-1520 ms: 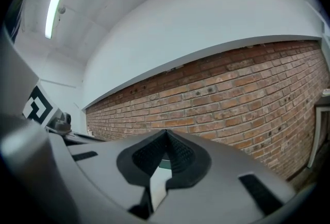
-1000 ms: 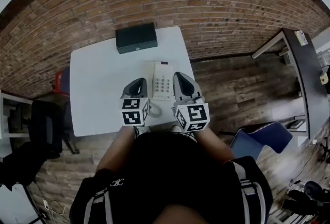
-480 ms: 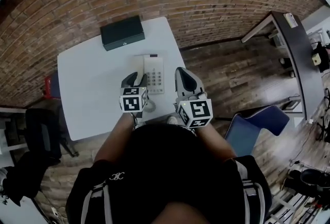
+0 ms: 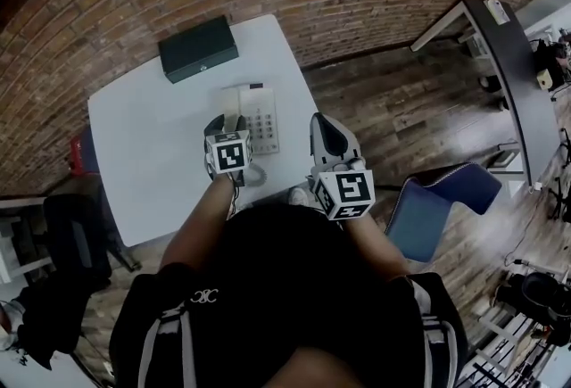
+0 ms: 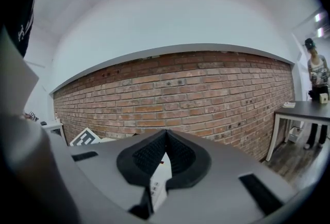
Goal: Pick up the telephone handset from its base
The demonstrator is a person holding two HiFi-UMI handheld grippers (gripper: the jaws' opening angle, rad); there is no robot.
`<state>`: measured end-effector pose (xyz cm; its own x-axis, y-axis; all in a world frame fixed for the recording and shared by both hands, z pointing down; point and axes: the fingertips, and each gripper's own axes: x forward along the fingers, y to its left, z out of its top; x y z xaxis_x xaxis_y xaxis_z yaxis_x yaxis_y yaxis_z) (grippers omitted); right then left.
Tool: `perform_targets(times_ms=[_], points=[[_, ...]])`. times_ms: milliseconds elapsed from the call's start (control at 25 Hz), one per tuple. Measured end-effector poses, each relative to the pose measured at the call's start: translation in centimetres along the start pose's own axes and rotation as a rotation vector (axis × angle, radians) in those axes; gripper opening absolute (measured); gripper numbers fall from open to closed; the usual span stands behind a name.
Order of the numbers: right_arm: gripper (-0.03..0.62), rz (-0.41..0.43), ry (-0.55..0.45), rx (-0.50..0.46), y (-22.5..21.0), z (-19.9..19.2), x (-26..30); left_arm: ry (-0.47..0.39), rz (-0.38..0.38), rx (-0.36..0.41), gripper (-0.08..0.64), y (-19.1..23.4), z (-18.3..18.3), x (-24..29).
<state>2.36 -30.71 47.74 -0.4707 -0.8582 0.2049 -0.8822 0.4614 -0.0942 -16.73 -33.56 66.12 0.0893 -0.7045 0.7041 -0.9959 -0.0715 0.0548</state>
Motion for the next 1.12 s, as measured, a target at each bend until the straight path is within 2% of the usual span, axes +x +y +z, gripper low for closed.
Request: perform_targets(times_ms=[200,480,560,1120], points=[[-0.003,-0.016,0.009,0.005,-0.4,-0.2,-0.2,0.043,0.017,0.01,0.19,0.5,-0.7,1.4],[-0.003,-0.028,0.033,0.01,0.0,-0.7,0.1,0.047,0.072,0.042,0.195,1.0,-0.6,1.9],[-0.003,-0.02,0.035,0.004,0.3,-0.8,0.2,0.053,0.084,0.039,0.23,1.3,-0.6,2.0],[-0.003,-0.033,0.045,0.029,-0.3,-1.2,0.0,0.101,0.068,-0.007,0.236,1.5,-0.9,4.4]])
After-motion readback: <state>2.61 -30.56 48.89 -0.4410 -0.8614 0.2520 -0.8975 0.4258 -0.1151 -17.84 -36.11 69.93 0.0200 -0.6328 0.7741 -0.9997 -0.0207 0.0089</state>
